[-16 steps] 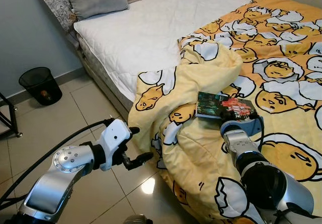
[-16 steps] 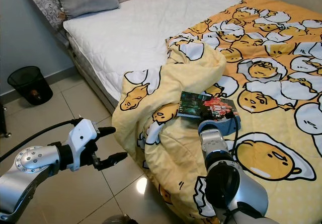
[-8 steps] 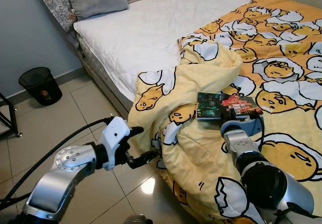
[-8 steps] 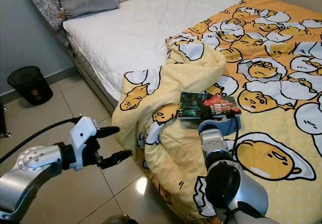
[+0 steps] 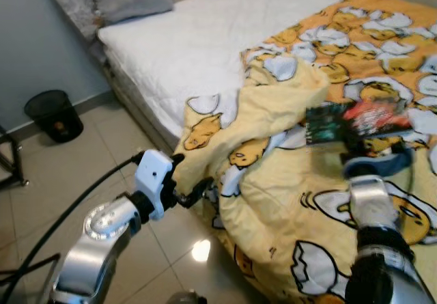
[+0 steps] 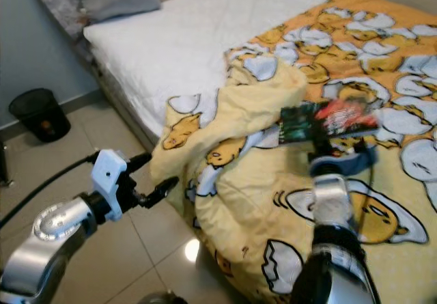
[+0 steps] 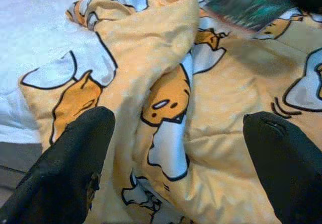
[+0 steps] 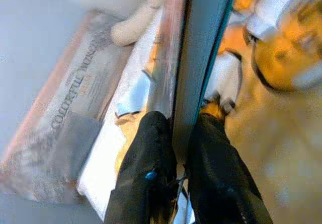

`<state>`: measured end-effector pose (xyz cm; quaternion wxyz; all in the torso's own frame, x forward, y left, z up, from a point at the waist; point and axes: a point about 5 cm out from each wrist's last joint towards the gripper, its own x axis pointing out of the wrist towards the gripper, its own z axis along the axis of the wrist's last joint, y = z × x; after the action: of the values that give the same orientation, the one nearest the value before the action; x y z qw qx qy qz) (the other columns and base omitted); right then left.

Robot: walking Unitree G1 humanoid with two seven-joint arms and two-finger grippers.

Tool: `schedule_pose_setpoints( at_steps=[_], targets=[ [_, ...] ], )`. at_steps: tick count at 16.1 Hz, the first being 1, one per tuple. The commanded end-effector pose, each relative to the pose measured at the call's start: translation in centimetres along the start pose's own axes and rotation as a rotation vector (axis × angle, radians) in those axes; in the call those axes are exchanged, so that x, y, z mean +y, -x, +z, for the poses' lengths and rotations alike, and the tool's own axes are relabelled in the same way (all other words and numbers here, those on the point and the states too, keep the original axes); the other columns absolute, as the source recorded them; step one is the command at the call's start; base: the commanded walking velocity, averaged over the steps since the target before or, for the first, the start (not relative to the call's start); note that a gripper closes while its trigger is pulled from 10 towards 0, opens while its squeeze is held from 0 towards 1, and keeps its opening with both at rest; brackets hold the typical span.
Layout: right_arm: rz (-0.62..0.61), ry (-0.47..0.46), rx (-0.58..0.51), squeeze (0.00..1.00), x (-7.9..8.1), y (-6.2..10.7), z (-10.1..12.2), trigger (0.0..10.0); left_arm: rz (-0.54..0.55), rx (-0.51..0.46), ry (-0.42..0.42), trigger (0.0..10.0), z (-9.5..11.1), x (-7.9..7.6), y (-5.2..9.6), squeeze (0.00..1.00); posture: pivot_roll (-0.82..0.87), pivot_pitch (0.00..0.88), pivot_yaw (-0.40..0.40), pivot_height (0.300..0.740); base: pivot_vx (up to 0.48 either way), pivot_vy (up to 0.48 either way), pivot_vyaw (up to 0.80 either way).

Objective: Clean up the room

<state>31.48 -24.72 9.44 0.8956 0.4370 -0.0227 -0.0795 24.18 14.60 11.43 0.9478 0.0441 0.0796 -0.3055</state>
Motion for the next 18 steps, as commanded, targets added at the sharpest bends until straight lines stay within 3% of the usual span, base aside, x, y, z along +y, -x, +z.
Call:
schedule_pose_setpoints(
  at_steps=[1,2,4,5,6,7,9,10,11,12,13,14,16,18],
  targets=[
    [0.146,0.104,0.057,0.00,3.2,0.5,-0.7,4.8,0.086,-0.020,-0.023,10.0,0.4,0.4,0.5,1.00,-0.05,0.000,0.054,0.740,0.000,0.000,0.00],
    [0.184,0.176,0.081,0.00,4.0,1.4,-1.3,10.0,0.133,-0.023,-0.021,10.0,0.3,0.5,0.6,1.00,-0.05,0.000,0.049,0.740,0.000,0.000,0.00],
    [0.269,0.535,0.114,0.00,5.7,3.9,-2.9,10.0,0.247,-0.029,-0.006,10.0,0.0,0.7,0.7,1.00,-0.06,0.000,0.036,0.740,0.000,0.000,0.00],
    [0.261,0.610,0.127,0.00,5.7,4.3,-3.2,10.0,0.274,-0.027,-0.007,10.0,0.0,0.8,0.7,1.00,-0.05,0.000,0.026,0.740,0.000,0.000,0.00],
    [0.184,0.599,0.125,0.00,4.9,4.7,-3.6,10.0,0.312,-0.037,-0.029,10.0,0.2,1.0,0.8,1.00,-0.04,0.000,0.020,0.740,0.000,0.000,-0.59],
    [0.120,0.608,0.125,0.00,4.4,5.1,-3.6,10.0,0.346,-0.038,-0.045,10.0,0.3,1.2,0.9,0.88,-0.03,0.000,0.022,0.740,0.000,0.000,-0.80],
    [0.082,0.664,0.114,0.00,4.1,5.1,-3.4,10.0,0.371,-0.019,-0.067,10.0,0.3,1.4,1.1,0.84,-0.03,0.000,0.029,0.740,0.000,0.000,-0.80],
    [0.069,0.670,0.110,0.00,4.0,5.1,-3.3,10.0,0.370,-0.014,-0.073,10.0,0.4,1.4,1.0,0.72,-0.02,0.000,0.029,0.740,0.000,0.000,-0.80],
    [0.053,0.698,0.123,0.00,4.0,5.1,-3.5,10.0,0.370,-0.014,-0.076,10.0,0.4,1.5,1.1,0.72,-0.01,0.000,0.025,0.740,0.000,0.000,-0.80],
    [0.053,0.724,0.136,0.00,4.0,5.2,-3.8,10.0,0.380,-0.018,-0.071,10.0,0.5,1.6,1.1,0.58,-0.01,0.000,0.023,0.740,0.000,0.000,-0.80],
    [0.048,0.732,0.148,0.00,4.0,5.5,-4.1,10.0,0.392,-0.022,-0.050,10.0,0.5,1.7,1.2,0.22,-0.01,0.000,0.026,0.740,0.000,0.000,-0.80],
    [0.017,0.753,0.148,0.00,3.8,6.0,-4.2,10.0,0.412,-0.021,-0.034,10.0,0.5,2.0,1.3,0.00,-0.01,0.000,0.032,0.740,0.000,0.000,-0.80],
    [0.014,0.738,0.138,0.00,3.8,5.9,-4.2,10.0,0.416,-0.019,-0.036,10.0,0.6,2.1,1.2,0.00,-0.02,0.000,0.044,0.740,0.000,0.000,-0.80],
    [0.012,0.800,0.118,0.00,4.3,5.1,-4.3,10.0,0.412,-0.017,-0.059,10.0,0.7,2.2,1.0,0.00,-0.01,0.000,0.043,0.740,0.000,0.000,-0.80]
  ],
)
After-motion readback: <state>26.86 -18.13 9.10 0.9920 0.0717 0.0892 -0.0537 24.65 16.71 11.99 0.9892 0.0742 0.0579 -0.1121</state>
